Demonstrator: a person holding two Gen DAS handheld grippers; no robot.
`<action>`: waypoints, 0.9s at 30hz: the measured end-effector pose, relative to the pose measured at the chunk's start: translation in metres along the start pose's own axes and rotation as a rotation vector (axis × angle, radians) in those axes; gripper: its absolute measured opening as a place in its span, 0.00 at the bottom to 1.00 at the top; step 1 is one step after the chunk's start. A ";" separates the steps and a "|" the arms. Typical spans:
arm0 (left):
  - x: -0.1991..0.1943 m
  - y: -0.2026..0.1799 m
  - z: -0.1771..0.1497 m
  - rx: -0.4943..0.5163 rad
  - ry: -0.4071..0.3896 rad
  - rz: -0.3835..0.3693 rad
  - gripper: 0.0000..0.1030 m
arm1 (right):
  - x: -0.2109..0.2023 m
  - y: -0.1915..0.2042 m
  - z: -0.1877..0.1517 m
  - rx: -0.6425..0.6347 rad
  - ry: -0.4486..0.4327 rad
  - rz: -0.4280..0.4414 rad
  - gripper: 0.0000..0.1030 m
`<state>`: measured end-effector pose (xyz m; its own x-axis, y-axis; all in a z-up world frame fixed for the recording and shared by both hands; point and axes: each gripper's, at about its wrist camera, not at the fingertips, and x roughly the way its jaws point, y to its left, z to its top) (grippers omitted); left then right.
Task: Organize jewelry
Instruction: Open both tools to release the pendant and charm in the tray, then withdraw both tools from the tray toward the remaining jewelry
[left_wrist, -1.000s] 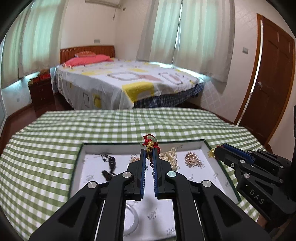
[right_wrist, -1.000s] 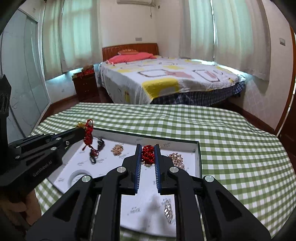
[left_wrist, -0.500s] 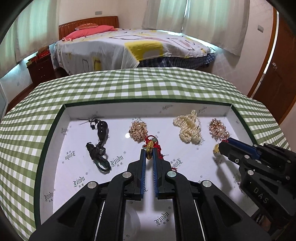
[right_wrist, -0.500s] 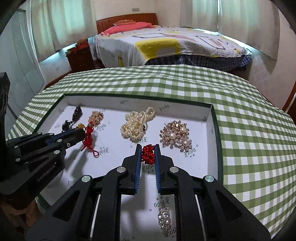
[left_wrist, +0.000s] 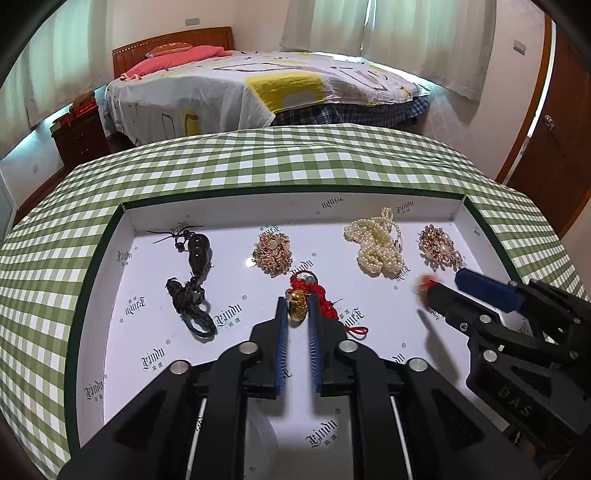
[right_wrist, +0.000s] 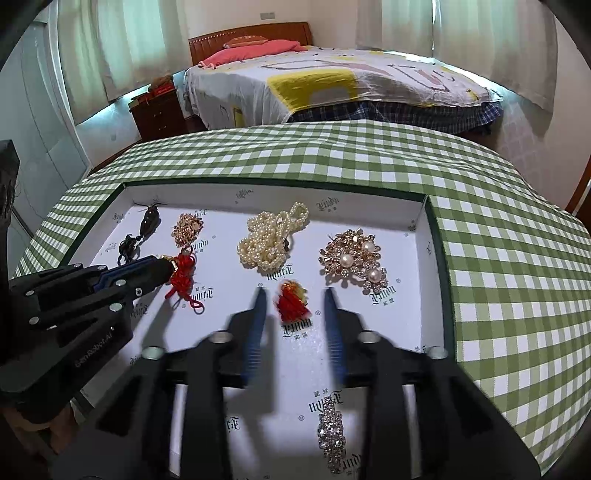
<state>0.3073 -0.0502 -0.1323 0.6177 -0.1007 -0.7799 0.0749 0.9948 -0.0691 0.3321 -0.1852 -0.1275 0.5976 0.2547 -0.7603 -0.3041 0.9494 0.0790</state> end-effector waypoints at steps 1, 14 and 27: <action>-0.001 0.000 0.000 0.001 -0.002 0.001 0.24 | -0.001 0.000 0.000 0.000 -0.002 0.000 0.33; -0.012 -0.004 0.000 -0.001 -0.041 0.009 0.54 | -0.020 0.001 0.001 -0.012 -0.040 -0.012 0.40; -0.043 0.003 -0.008 -0.026 -0.101 0.016 0.60 | -0.044 0.003 -0.008 0.004 -0.069 -0.024 0.47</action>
<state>0.2748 -0.0432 -0.1044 0.6946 -0.0844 -0.7144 0.0450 0.9962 -0.0739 0.2991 -0.1948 -0.0989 0.6543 0.2435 -0.7159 -0.2858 0.9562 0.0640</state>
